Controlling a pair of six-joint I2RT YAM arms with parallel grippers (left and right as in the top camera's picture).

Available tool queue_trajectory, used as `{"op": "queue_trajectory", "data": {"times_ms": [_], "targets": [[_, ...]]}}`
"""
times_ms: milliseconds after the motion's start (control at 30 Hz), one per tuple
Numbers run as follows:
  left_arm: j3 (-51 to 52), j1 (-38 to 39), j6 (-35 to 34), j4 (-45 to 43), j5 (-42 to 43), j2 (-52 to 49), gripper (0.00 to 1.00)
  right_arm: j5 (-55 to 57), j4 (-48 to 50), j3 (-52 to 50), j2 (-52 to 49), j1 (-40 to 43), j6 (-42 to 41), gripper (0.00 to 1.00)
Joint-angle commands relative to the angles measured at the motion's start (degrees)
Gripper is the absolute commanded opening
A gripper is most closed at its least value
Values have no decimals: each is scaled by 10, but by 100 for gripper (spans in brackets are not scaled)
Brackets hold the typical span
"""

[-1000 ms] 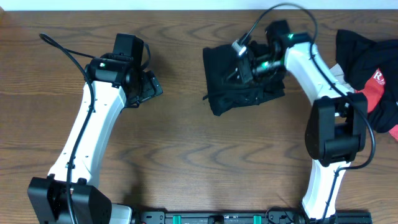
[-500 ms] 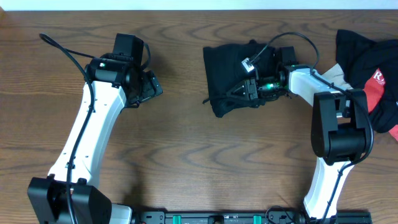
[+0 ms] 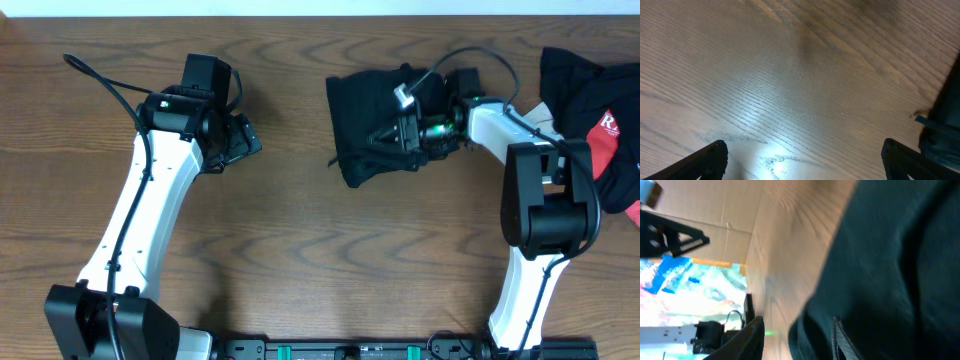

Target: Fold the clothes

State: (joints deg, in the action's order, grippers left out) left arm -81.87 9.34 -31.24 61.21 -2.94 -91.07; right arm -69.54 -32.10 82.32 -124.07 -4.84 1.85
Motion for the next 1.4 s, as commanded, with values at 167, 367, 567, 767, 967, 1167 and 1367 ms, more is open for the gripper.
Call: {"op": "queue_trajectory", "data": {"times_ms": [167, 367, 567, 767, 967, 1167, 1367], "targets": [[4, 0, 8, 2, -1, 7, 98, 3, 23, 122, 102, 25, -92, 49], [4, 0, 8, 2, -1, 7, 98, 3, 95, 133, 85, 24, -125, 54], [4, 0, 8, 2, -1, 7, 98, 12, 122, 132, 17, 23, -125, 56], [4, 0, 8, 4, -1, 7, 98, 11, 155, 132, -90, 28, -127, 55], [4, 0, 8, 4, -1, 7, 98, -12, 161, 132, -176, 34, -130, 56], [4, 0, 8, 4, -1, 7, 98, -81, 193, 138, -182, 35, -146, 56], [4, 0, 8, 7, -1, 7, 98, -104, 236, 172, -100, 37, -223, 56]]}}
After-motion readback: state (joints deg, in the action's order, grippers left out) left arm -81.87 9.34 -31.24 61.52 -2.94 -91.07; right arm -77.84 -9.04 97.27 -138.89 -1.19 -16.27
